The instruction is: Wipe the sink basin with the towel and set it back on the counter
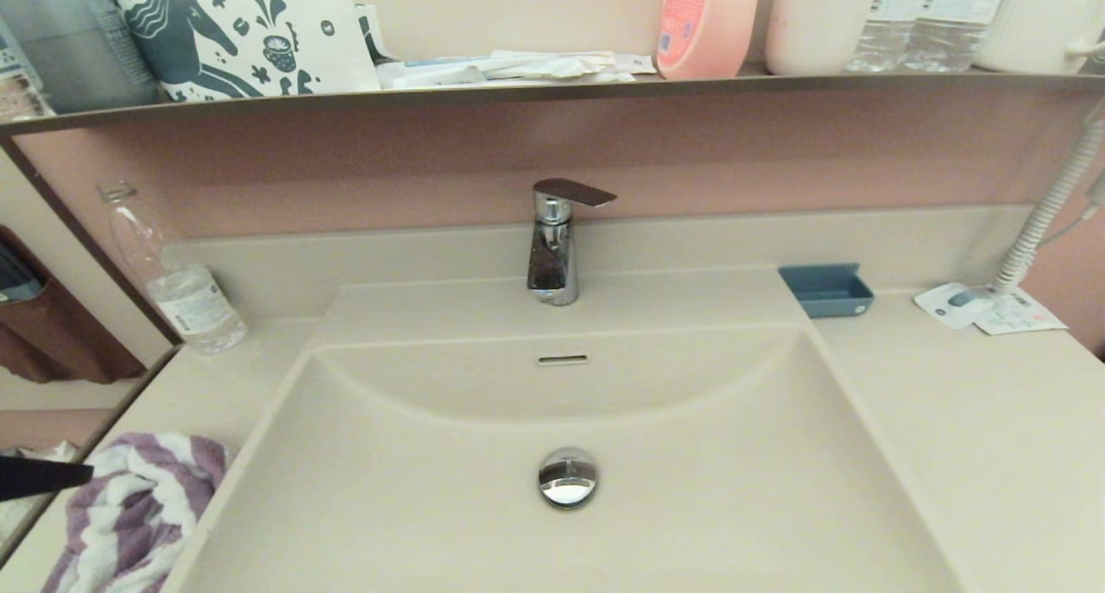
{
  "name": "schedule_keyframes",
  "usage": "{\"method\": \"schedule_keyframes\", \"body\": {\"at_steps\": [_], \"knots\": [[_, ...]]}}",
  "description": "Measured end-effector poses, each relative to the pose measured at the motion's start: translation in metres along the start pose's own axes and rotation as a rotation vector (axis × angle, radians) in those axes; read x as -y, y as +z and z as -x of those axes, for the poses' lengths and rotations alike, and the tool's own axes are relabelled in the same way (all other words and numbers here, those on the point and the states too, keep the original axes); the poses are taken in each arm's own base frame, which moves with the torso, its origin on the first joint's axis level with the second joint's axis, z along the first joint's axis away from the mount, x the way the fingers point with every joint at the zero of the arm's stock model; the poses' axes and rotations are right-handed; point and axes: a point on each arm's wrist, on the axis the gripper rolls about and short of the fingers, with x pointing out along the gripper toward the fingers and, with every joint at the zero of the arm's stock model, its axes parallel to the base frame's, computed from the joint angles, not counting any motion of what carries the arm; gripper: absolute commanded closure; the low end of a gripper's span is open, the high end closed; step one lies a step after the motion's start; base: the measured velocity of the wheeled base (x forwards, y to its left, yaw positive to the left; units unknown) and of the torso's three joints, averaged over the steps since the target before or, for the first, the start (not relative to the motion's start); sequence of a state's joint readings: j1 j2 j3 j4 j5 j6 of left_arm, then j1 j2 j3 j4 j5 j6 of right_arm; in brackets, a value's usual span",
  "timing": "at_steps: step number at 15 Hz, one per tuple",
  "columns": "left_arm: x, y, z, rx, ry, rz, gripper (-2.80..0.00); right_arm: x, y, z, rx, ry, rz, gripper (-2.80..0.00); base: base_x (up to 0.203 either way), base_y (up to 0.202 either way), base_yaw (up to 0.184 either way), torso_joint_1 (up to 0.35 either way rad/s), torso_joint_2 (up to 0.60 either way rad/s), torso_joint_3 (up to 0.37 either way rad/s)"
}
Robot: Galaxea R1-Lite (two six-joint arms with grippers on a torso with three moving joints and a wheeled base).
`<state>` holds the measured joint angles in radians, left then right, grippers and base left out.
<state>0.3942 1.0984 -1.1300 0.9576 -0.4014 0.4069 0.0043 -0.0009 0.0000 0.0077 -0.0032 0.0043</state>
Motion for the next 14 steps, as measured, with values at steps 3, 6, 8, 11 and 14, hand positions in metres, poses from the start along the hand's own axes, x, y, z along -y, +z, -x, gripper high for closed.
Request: {"method": "schedule_keyframes", "body": {"at_steps": [3,6,8,11,14], "knots": [[0.027,-0.02,0.023,0.085,-0.166,-0.016,0.0,0.0,0.0,0.0,0.0,0.0,0.0,0.0,0.0,0.0,0.0,0.0,0.0,0.0],[0.054,-0.05,0.051,0.184,-0.39,-0.087,0.0,0.0,0.0,0.0,0.0,0.0,0.0,0.0,0.0,0.0,0.0,0.0,0.0,0.0],[0.066,-0.074,0.067,0.219,-0.528,-0.145,0.0,0.0,0.0,0.0,0.0,0.0,0.0,0.0,0.0,0.0,0.0,0.0,0.0,0.0],[0.075,-0.117,0.087,0.213,-0.662,-0.21,0.0,0.0,0.0,0.0,0.0,0.0,0.0,0.0,0.0,0.0,0.0,0.0,0.0,0.0],[0.08,-0.159,0.1,0.233,-0.674,-0.23,0.0,0.0,0.0,0.0,0.0,0.0,0.0,0.0,0.0,0.0,0.0,0.0,0.0,0.0]]}}
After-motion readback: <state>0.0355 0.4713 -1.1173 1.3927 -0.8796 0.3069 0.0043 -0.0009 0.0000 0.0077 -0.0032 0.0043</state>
